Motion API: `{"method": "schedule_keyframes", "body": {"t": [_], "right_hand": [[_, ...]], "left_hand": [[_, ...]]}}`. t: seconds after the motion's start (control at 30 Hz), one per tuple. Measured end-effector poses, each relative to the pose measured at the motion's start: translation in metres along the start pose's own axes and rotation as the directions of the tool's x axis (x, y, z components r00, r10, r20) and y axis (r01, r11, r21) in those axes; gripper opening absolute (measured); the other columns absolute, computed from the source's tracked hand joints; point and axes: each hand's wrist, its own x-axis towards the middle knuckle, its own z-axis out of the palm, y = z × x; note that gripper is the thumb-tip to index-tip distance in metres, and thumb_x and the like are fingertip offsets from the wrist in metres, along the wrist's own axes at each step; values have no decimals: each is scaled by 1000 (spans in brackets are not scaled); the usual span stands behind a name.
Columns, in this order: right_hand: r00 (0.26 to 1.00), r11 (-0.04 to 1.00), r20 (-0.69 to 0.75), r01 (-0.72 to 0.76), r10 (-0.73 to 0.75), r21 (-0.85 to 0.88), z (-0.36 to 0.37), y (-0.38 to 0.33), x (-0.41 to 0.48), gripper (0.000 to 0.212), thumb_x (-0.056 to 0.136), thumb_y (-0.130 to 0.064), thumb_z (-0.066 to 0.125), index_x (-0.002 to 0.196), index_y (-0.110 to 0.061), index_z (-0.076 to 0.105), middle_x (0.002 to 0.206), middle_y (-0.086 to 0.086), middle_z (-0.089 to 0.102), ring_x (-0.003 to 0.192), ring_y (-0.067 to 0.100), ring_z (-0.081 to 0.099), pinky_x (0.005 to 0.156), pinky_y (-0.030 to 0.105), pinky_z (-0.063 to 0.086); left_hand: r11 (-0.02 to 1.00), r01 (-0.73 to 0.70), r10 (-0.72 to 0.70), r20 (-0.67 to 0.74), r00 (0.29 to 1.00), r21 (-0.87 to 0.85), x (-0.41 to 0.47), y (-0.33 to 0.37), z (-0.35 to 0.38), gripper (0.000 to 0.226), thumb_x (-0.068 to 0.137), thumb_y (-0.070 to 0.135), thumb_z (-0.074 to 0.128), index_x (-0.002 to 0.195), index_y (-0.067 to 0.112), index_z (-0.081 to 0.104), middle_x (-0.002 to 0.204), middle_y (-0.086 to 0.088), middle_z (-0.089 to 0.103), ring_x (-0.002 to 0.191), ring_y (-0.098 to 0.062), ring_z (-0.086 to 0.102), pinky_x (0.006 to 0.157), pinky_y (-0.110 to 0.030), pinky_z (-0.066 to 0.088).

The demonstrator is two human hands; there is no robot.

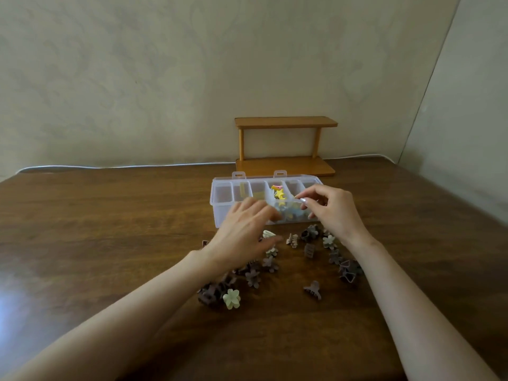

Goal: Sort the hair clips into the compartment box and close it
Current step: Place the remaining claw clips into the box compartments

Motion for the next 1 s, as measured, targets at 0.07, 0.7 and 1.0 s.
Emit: {"method": "schedule_keyframes", "body": {"t": [0.07, 0.7, 1.0], "right_hand": [[1000, 1000, -4, -4, 4, -14, -1, 2, 0, 14, 90, -12, 59, 95, -18, 70, 84, -1, 68, 63, 4, 63, 57, 14, 50], [1000, 998, 9, -14, 14, -62, 0, 2, 0, 14, 91, -10, 58, 93, -19, 68, 82, 2, 69, 64, 11, 65, 67, 27, 56], [1000, 998, 12, -17, 18, -68, 1, 5, 1, 15, 91, -11, 58, 95, -18, 70, 79, -1, 70, 68, 11, 67, 71, 37, 58]], "left_hand": [[999, -34, 35, 102, 994, -11, 14, 17, 8, 45, 84, 48, 56, 122, 25, 49, 121, 5, 52, 114, -13, 41, 96, -29, 31], [812, 131, -94, 94, 991, -568, 4, 6, 3, 31, 81, 6, 66, 110, 16, 59, 106, 5, 64, 96, 0, 61, 86, -12, 48], [939, 270, -319, -247, 915, -214, 36, -35, -11, 24, 83, 20, 66, 106, 21, 62, 104, 7, 61, 94, -11, 51, 76, -23, 39]]}}
